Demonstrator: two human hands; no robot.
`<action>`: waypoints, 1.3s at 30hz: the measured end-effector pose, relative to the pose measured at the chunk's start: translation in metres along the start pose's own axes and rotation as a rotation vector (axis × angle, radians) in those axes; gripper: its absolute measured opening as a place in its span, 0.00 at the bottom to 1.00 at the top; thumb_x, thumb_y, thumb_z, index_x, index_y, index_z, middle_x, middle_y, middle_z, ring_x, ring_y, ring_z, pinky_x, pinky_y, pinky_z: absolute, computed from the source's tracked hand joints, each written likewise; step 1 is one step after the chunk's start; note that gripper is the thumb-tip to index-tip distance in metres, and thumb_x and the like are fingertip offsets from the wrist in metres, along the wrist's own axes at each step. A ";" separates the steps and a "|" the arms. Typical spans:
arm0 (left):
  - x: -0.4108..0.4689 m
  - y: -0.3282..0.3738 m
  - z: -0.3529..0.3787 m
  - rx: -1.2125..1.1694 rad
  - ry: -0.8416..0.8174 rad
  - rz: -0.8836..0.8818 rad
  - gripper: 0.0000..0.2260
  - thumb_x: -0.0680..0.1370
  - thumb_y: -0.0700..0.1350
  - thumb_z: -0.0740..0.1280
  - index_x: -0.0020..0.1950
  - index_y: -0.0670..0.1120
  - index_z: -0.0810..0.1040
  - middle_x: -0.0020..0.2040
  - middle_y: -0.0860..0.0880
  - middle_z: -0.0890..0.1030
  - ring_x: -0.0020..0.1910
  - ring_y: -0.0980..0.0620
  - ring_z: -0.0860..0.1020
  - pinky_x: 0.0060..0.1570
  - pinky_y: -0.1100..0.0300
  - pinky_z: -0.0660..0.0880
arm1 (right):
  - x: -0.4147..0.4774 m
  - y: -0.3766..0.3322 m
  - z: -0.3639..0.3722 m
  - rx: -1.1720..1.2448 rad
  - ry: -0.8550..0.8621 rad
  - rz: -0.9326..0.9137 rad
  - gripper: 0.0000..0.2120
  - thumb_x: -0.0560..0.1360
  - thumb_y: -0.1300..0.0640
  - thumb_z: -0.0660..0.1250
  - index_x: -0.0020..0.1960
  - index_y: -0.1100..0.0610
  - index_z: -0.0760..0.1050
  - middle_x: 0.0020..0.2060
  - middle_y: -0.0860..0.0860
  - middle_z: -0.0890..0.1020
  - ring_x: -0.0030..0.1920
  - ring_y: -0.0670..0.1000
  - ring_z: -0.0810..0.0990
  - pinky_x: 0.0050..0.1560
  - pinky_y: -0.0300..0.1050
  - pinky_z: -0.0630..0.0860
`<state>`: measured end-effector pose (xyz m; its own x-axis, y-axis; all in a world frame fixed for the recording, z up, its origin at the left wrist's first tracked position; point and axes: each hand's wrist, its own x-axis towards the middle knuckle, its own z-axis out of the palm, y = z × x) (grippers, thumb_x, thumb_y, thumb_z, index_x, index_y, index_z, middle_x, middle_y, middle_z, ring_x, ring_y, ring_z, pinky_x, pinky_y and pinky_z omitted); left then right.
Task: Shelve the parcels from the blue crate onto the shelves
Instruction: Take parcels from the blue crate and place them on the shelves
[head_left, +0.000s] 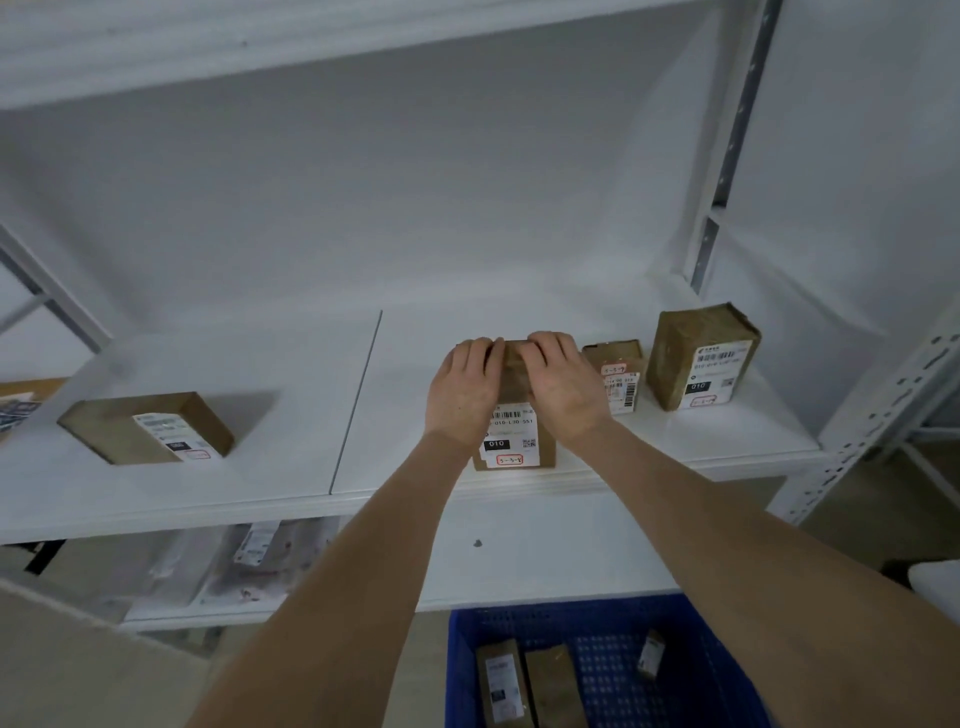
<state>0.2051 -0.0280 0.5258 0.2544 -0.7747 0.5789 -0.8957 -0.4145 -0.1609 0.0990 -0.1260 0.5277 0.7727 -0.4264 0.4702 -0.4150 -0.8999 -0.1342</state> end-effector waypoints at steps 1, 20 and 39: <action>-0.001 0.001 0.001 0.013 -0.003 -0.002 0.31 0.59 0.37 0.79 0.61 0.39 0.77 0.52 0.43 0.80 0.50 0.45 0.80 0.53 0.56 0.78 | 0.000 0.000 0.002 -0.001 0.009 -0.003 0.28 0.60 0.68 0.77 0.58 0.62 0.75 0.55 0.58 0.78 0.56 0.61 0.76 0.46 0.52 0.79; 0.021 -0.012 0.030 0.006 0.077 -0.013 0.25 0.61 0.35 0.75 0.57 0.40 0.76 0.50 0.44 0.79 0.48 0.45 0.79 0.51 0.56 0.78 | 0.031 0.010 0.011 -0.036 -0.135 0.064 0.26 0.68 0.66 0.73 0.64 0.58 0.69 0.64 0.59 0.69 0.62 0.61 0.70 0.45 0.50 0.77; 0.046 -0.020 0.056 -0.005 0.047 -0.094 0.25 0.61 0.37 0.76 0.55 0.43 0.72 0.51 0.45 0.79 0.47 0.44 0.78 0.46 0.56 0.76 | 0.060 0.017 0.035 0.051 -0.134 0.148 0.27 0.71 0.68 0.69 0.66 0.56 0.64 0.68 0.55 0.62 0.62 0.58 0.69 0.44 0.50 0.77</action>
<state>0.2554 -0.0814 0.5109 0.3201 -0.7090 0.6284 -0.8707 -0.4816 -0.0998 0.1554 -0.1698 0.5230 0.7635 -0.5598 0.3218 -0.5069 -0.8284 -0.2385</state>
